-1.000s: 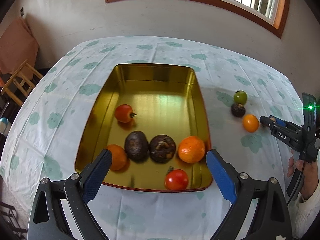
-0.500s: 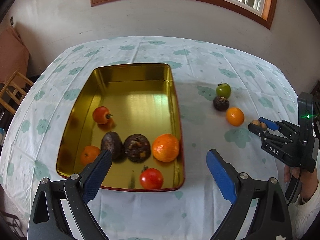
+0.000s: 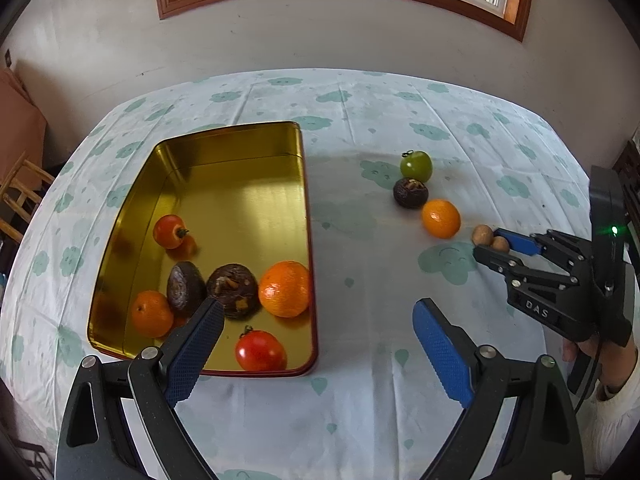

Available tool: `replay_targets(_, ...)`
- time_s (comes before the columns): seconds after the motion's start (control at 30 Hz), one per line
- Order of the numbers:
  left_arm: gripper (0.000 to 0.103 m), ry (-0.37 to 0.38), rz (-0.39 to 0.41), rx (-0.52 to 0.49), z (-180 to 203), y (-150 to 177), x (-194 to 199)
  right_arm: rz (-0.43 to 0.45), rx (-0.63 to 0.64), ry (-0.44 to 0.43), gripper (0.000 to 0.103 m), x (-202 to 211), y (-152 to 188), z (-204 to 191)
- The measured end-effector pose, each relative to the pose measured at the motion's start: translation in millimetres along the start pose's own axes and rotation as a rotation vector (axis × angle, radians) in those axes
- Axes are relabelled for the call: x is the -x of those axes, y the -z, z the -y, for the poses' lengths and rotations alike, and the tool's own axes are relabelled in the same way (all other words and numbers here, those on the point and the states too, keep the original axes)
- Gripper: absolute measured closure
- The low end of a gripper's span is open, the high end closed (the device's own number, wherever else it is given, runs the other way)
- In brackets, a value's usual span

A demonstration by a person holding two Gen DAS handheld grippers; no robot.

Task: Organize fruits
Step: 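Move the right tool to the two small brown fruits and grasp them, then grasp the mandarin on the cloth with the left tool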

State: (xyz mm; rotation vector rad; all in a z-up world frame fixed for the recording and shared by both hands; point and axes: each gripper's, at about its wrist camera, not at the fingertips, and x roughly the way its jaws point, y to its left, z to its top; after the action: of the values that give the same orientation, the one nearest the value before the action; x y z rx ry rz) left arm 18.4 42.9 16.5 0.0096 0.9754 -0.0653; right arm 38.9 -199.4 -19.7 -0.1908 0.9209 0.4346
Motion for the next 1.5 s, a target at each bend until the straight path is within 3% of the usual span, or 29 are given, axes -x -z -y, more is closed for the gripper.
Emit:
replay_targets(0.4,0.009,0.029,-0.009,-0.035,24,-7,-10,0.013,-0.005,0.041,0.069,-1,-1,-1)
replay_targets(0.9,0.014,0.099,-0.036,-0.026,56,-21,-37,0.008,-0.242,0.278,0.069,18,14,73)
replay_targets(1.17,0.021,0.106,-0.054,-0.009,71,-29,-57,0.003,-0.242,0.309,0.069,19,17,81)
replay_targets(1.5,0.028,0.108,-0.037,-0.005,84,-37,-69,0.006,-0.259,0.288,0.069,18,17,79)
